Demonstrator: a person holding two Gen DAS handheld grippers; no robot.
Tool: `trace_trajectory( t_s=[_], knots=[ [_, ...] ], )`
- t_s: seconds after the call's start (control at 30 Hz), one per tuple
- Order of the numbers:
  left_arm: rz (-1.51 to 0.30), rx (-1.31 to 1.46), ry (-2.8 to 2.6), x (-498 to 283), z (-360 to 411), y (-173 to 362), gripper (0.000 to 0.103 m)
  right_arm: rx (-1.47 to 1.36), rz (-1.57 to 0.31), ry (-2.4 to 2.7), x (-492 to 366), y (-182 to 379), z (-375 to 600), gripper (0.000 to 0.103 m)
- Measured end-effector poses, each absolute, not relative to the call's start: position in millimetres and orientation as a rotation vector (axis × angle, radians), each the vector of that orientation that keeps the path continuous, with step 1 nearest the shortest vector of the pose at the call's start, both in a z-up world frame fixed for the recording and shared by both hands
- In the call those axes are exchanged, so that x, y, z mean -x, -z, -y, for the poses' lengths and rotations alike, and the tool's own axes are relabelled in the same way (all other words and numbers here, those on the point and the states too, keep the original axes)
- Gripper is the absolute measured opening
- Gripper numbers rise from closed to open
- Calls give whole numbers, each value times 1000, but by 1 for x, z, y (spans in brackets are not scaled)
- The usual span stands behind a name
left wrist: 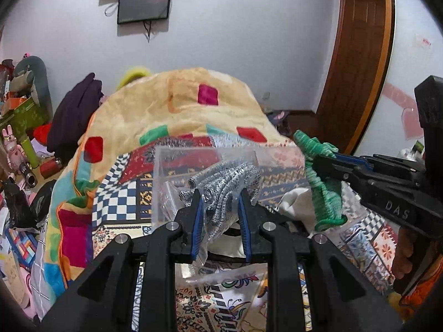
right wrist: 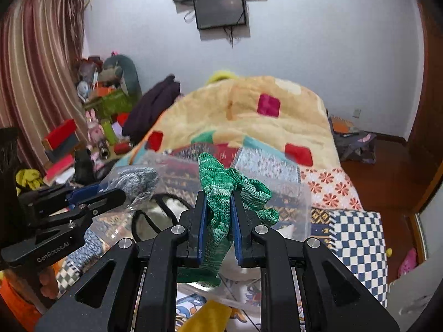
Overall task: Organize soft objects
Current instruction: 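Drop the scrubber and green glove into the clear box, opening both grippers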
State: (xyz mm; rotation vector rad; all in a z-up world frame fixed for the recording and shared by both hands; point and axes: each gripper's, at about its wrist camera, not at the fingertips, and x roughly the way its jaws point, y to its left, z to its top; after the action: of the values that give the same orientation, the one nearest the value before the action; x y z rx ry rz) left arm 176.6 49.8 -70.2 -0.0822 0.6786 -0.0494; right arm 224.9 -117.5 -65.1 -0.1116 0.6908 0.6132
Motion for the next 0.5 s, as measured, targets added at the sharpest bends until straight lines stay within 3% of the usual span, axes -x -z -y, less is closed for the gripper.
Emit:
trace_trajectory(
  t_s=[0.23, 0.3, 0.43, 0.5],
  knots=[
    [-740, 64, 59, -193, -43, 89, 24, 184, -751, -604, -229, 84, 106, 19],
    [-746, 61, 58, -194, -42, 90, 25, 188, -760, -600, -230, 86, 107, 26],
    [-757, 75, 70, -192, -43, 88, 33, 161, -770, -603, -230, 81, 112, 48],
    [-750, 83, 73, -189, -44, 84, 37, 153, -764, -602, -229, 79, 113, 53]
  ],
)
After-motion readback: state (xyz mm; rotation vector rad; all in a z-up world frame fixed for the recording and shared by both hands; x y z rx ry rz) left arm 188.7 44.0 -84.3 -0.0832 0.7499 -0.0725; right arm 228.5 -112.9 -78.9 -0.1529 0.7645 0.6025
